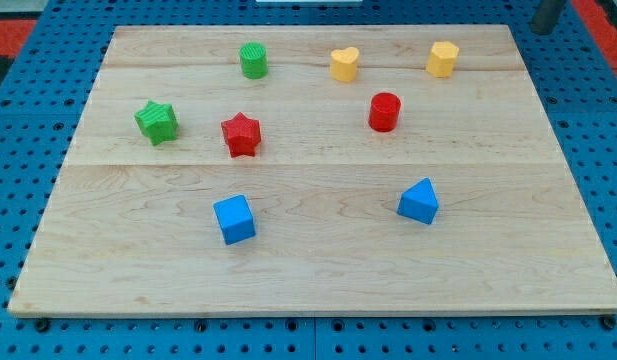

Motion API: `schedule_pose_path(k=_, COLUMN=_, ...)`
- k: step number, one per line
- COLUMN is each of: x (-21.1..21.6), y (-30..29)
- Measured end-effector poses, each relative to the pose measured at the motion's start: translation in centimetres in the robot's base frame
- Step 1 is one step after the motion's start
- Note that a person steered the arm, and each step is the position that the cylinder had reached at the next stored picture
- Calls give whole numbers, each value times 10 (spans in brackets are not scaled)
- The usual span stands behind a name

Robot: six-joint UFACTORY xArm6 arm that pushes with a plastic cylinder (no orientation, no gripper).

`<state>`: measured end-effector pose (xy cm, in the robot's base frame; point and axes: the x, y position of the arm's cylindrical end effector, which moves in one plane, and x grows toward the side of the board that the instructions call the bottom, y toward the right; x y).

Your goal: Move the yellow hexagon closer to the yellow heart

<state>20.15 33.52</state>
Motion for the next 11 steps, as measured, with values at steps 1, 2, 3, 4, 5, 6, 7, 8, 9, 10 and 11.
schedule_pose_path(k=1, x=0, y=0)
schedule_pose_path(k=2, x=4, y=0)
schedule_pose_path(k=3, x=4, y=0)
schedule_pose_path(k=4, x=14, y=0)
schedule_pose_path(k=5, x=20, y=0)
schedule_pose_path(k=6, x=25, y=6)
schedule_pose_path(k=7, x=25, y=6)
schedule_pose_path(k=8, x=36, y=10)
schedule_pose_path(k=9, x=86, y=8)
schedule_pose_path(k=10, x=92, y=-22)
schedule_pose_path(k=11, x=73, y=-37)
